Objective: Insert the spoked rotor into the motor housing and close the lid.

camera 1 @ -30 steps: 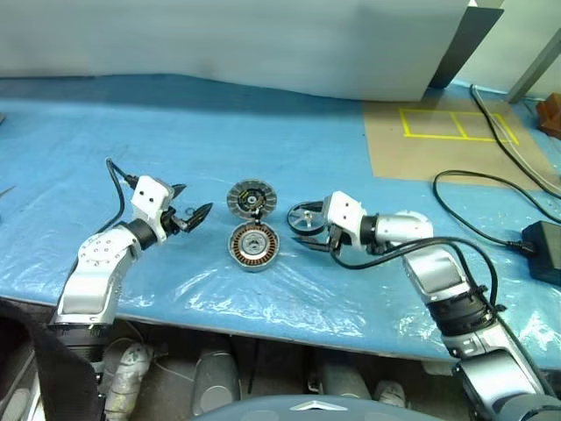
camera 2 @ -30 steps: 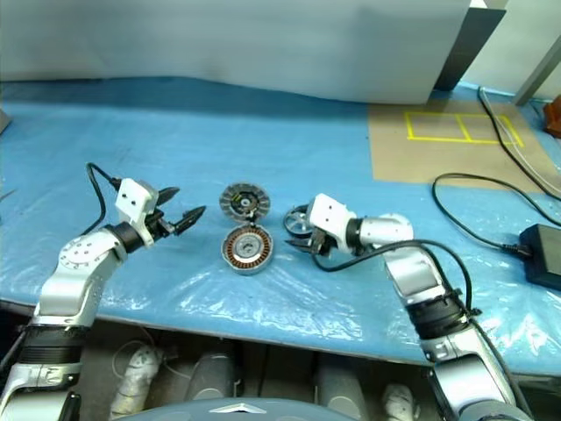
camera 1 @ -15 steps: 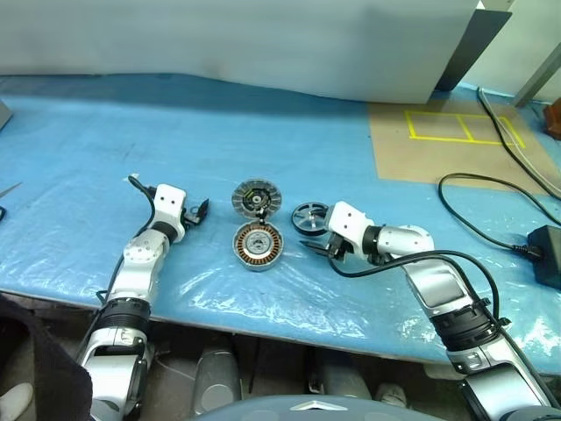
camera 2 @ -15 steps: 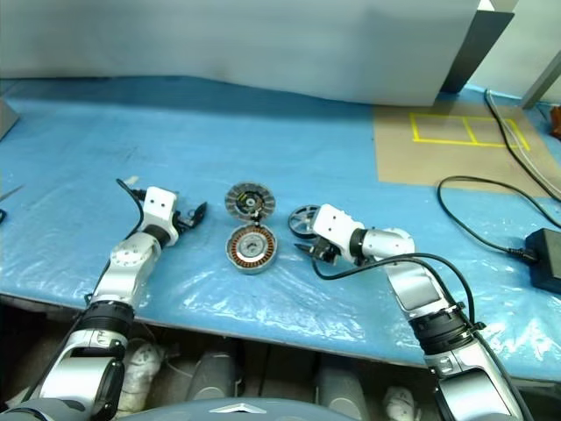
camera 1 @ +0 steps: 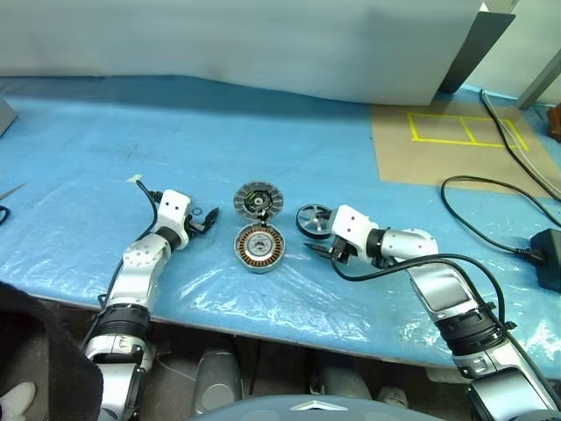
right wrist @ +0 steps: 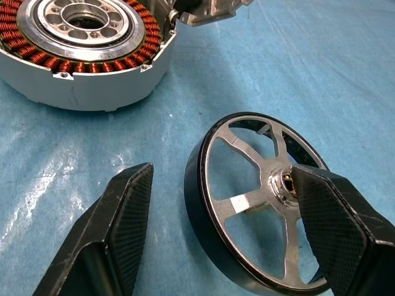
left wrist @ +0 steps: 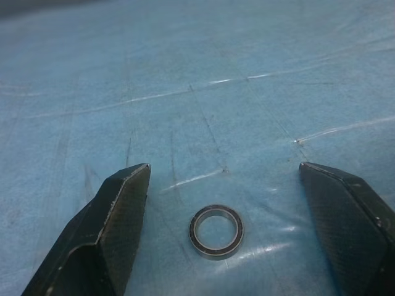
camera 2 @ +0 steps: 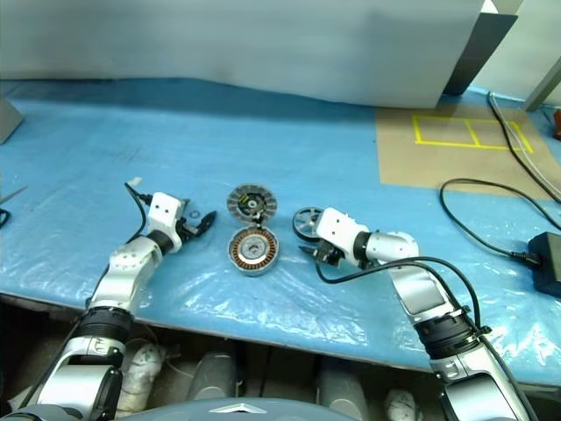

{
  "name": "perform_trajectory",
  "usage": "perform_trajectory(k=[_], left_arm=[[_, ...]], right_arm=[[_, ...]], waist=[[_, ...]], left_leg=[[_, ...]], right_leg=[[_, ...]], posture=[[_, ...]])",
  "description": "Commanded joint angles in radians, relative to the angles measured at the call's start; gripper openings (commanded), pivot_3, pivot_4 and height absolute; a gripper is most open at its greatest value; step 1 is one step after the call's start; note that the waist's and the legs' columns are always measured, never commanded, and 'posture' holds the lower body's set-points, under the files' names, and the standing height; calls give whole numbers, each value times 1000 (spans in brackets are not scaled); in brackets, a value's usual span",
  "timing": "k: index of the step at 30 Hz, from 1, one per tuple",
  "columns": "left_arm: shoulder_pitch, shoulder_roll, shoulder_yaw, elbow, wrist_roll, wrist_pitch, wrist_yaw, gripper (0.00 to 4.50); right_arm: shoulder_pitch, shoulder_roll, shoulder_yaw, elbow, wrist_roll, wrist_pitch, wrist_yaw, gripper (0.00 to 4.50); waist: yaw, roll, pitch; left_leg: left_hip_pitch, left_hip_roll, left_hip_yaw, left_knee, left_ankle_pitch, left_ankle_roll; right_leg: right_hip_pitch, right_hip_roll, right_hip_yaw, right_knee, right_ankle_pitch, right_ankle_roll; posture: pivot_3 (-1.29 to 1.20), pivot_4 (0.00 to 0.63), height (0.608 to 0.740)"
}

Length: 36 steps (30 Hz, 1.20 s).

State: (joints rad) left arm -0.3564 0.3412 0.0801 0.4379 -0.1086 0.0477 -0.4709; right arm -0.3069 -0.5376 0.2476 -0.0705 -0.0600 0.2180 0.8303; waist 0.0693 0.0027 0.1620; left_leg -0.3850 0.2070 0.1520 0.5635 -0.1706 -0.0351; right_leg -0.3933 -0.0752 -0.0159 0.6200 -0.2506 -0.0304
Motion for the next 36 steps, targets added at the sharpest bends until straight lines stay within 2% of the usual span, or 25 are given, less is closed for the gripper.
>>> perform_trajectory(k=[1,10,13,21,28,34,36], left_arm=[[56,24,-38,0,39,72,-5,4078],[115,36,-67,-65,35,171,-20,4078],[131,41,-72,-91,27,192,-42,3459],[137,34,-86,-84,25,244,-46,767],[133,42,-82,-78,6,240,-75,672],[215,64,-49,-297,-190,147,-339,672],[231,75,-22,-385,-235,133,-365,672]], right_arm=[[6,-7,2,-21,-2,-15,-3,3689],[7,-10,9,-32,-7,-3,-2,3689],[5,-10,10,-32,-8,-1,0,3710],[5,-10,12,-33,-15,3,-4,3710],[16,-13,14,-39,-24,3,-7,3710],[21,-17,0,-46,-11,7,-3,3710],[23,-25,-8,-45,-6,8,0,3710]], waist=[[-1,0,0],[-3,4,-3],[-4,6,-4],[-4,12,-9],[-2,14,-12],[-2,11,-12],[0,7,-12]], left_leg=[[0,0,0,0,0,0],[4,0,1,-3,-1,1],[4,0,2,-3,-1,1],[8,0,4,-9,-1,2],[15,-1,6,-18,-2,3],[13,-2,11,-22,-1,2],[7,-1,12,-22,0,0]], right_leg=[[0,0,0,0,0,0],[2,0,2,-3,-1,1],[3,0,3,-3,-1,1],[4,0,4,-7,-1,2],[8,0,7,-12,-3,5],[3,-1,11,-15,-3,4],[-2,0,11,-15,-3,4]], posture=[[0,150,740],[0,150,740],[0,150,740],[0,150,740],[0,150,740],[0,150,740],[0,150,740]])
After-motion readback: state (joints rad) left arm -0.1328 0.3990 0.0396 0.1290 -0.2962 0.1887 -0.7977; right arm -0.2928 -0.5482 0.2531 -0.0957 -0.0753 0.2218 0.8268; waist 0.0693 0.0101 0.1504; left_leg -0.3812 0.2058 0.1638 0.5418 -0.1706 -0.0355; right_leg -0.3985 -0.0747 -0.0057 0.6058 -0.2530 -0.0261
